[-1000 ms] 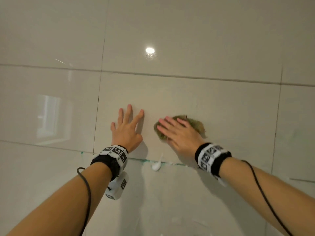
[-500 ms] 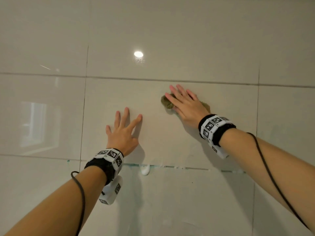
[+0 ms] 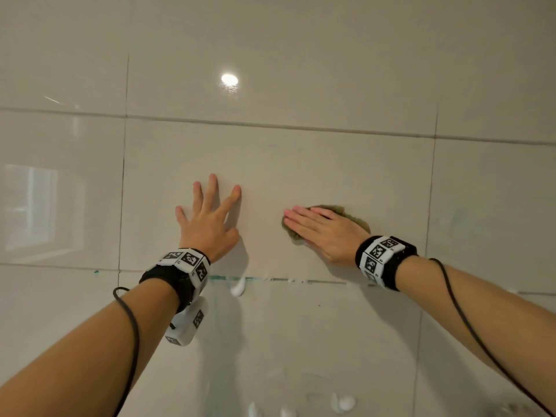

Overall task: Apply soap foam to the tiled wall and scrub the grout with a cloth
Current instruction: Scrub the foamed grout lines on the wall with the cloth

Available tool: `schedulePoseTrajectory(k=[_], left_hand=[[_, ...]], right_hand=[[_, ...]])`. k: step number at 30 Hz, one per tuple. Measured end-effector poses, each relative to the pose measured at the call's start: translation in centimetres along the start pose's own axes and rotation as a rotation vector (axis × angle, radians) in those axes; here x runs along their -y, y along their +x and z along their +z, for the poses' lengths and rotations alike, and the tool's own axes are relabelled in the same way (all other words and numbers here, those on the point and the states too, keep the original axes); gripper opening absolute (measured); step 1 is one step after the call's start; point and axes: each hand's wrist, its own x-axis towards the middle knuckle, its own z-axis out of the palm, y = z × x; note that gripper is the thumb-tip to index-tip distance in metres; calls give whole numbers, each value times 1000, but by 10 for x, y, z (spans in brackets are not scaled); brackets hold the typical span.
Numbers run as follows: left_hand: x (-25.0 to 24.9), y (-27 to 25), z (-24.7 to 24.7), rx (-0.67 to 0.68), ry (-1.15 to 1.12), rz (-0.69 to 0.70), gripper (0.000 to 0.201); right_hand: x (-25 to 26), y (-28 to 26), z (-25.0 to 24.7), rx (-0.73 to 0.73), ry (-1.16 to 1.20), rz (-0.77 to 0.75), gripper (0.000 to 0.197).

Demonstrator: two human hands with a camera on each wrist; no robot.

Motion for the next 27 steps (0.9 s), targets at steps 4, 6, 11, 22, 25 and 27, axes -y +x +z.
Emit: schedulePoseTrajectory(k=[4, 6, 11, 22, 25, 27], left_hand=[[-35, 5, 4, 42, 28, 69, 81], [-51, 8, 5, 35, 4, 60, 80], [-67, 9, 9, 47, 23, 43, 81], [-124, -3, 21, 113, 98, 137, 75], [-147, -1, 28, 112, 77, 138, 76], [-162, 3, 29, 114, 61, 145, 74]], right_hand=[[-57, -13, -23, -53, 89, 331, 56], [-82, -12, -35, -125, 116, 495, 60], [-66, -5, -28, -310, 232, 698, 76], [-12, -102, 23, 138, 141, 180, 102], [-53, -100, 5, 116, 175, 275, 91], [-83, -91, -9, 82, 198, 338, 88]])
